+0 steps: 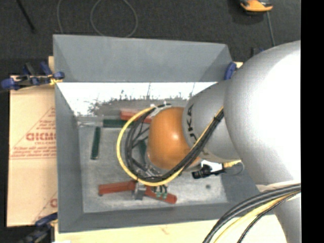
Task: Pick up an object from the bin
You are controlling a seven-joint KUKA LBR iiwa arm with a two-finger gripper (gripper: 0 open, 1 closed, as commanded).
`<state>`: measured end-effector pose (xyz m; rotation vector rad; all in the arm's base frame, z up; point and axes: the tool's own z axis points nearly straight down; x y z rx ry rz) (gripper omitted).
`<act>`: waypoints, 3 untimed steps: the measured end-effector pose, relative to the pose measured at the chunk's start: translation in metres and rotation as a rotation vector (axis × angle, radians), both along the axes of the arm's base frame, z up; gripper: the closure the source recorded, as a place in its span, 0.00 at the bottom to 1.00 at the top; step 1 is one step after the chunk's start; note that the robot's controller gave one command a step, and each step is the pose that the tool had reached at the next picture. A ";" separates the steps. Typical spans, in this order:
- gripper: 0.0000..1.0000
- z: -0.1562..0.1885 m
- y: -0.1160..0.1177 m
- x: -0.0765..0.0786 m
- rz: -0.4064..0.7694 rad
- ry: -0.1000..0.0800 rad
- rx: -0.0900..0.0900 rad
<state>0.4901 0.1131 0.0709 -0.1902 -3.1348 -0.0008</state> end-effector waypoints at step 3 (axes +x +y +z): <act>1.00 0.075 -0.002 0.004 -0.013 -0.007 0.001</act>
Offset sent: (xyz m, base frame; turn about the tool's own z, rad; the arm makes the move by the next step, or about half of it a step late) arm -0.0001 0.0002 0.0041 0.0000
